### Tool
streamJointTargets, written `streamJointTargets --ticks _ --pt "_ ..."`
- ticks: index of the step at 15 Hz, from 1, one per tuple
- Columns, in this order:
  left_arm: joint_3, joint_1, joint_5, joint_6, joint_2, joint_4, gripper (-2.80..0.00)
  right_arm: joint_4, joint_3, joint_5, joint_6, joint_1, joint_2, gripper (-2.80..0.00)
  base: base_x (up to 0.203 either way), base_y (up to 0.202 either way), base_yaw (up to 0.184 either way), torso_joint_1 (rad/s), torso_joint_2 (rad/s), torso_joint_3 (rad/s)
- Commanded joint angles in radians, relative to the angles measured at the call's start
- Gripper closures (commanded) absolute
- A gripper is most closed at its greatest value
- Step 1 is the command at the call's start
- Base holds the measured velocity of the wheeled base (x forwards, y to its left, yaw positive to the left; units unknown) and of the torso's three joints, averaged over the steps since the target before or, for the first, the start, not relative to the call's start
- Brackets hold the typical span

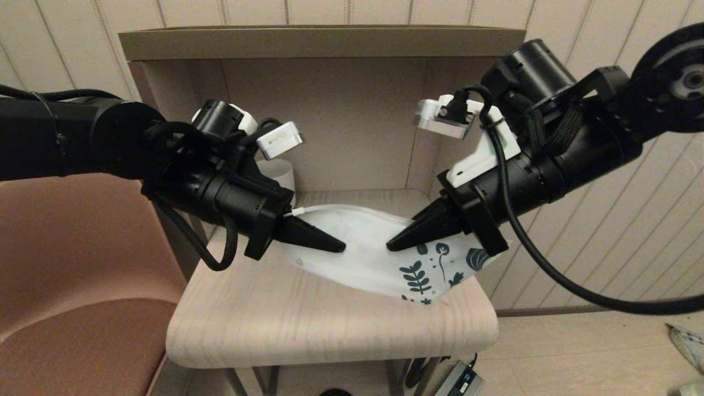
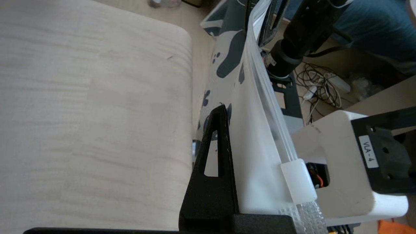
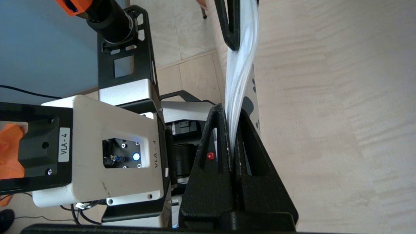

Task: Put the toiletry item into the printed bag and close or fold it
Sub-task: Close the strorage bag and place it on the desk

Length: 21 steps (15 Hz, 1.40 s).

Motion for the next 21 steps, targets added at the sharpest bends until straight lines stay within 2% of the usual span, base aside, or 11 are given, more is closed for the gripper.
streamJointTargets --ticks 1,4,8,11,14,19,21 --pt "0.009 0.0 -0.005 0.004 0.001 0.003 -2.8 0.004 0.001 0.005 -0.002 0.0 0.001 0.0 0.0 0.0 0.0 0.0 0.0 0.0" --pt "0.006 0.007 -0.005 -0.005 -0.002 0.002 -2.8 0.004 0.004 0.005 -0.003 -0.002 0.001 0.0 0.0 0.0 0.0 0.0 0.0 0.0" --pt "0.009 0.064 -0.008 -0.008 -0.027 0.002 -2.8 0.003 0.013 0.005 -0.003 -0.004 0.003 0.0 0.0 0.0 0.0 0.0 0.0 0.0" --pt "0.07 0.095 -0.014 -0.007 -0.059 -0.022 -2.8 -0.017 0.009 0.009 0.0 -0.004 0.003 0.0 0.0 0.0 0.0 0.0 0.0 0.0" --pt "0.178 0.104 -0.019 -0.005 -0.077 -0.154 -2.8 -0.017 0.001 0.011 0.003 -0.004 0.006 0.0 0.0 0.0 0.0 0.0 0.0 0.0" --pt "0.334 0.101 -0.027 0.0 -0.087 -0.518 -2.8 -0.019 -0.006 0.013 0.005 -0.004 0.02 0.0 0.0 0.0 0.0 0.0 0.0 0.0" --pt "0.361 0.1 -0.028 -0.013 -0.103 -0.589 -2.8 -0.019 -0.01 0.013 0.005 -0.003 0.024 0.0 0.0 0.0 0.0 0.0 0.0 0.0"
